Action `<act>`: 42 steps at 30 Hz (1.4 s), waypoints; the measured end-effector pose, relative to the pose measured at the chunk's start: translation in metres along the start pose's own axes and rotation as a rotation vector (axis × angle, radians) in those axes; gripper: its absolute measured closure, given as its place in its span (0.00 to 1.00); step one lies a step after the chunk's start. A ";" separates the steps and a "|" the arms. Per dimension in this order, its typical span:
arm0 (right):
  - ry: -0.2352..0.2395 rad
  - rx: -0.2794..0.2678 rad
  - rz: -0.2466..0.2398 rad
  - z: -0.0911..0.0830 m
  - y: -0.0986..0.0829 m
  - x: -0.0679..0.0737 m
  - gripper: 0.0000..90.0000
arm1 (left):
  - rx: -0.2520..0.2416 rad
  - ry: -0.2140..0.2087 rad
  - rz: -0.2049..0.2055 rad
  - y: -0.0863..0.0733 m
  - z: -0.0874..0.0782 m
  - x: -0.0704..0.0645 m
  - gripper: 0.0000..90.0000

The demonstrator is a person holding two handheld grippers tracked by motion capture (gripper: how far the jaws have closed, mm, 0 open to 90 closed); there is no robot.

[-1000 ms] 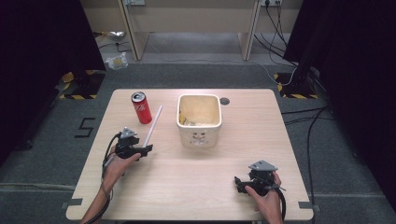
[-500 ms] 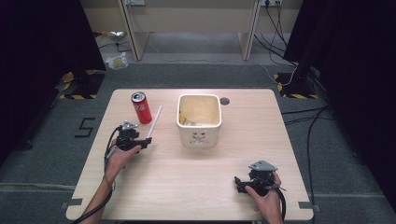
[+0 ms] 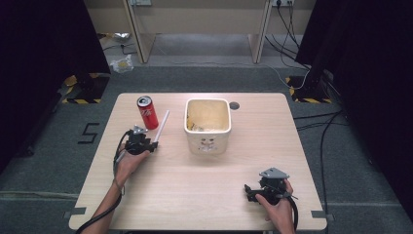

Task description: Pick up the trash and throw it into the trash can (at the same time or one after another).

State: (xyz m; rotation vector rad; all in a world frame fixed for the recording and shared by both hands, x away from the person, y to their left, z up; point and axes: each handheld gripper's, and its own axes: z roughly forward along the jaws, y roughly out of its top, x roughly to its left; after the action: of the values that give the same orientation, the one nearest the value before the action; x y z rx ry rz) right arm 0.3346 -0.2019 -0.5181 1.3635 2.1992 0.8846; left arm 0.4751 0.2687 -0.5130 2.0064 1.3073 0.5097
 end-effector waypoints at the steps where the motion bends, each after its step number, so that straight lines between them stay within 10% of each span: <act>1: 0.000 0.000 0.000 0.000 0.000 0.000 0.00 | 0.002 -0.001 0.005 0.001 0.001 -0.001 0.67; 11: 0.002 0.000 -0.005 0.000 0.000 0.000 0.00 | 0.016 0.002 0.038 0.005 0.002 -0.009 0.88; 42: 0.002 0.000 -0.005 0.000 0.000 0.000 0.00 | -0.102 -0.056 0.074 0.032 -0.054 -0.013 0.88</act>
State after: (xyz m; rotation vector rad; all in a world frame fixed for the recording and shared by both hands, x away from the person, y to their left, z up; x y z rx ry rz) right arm 0.3347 -0.2020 -0.5181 1.3567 2.2032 0.8854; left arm 0.4562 0.2663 -0.4520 1.9761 1.1543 0.5397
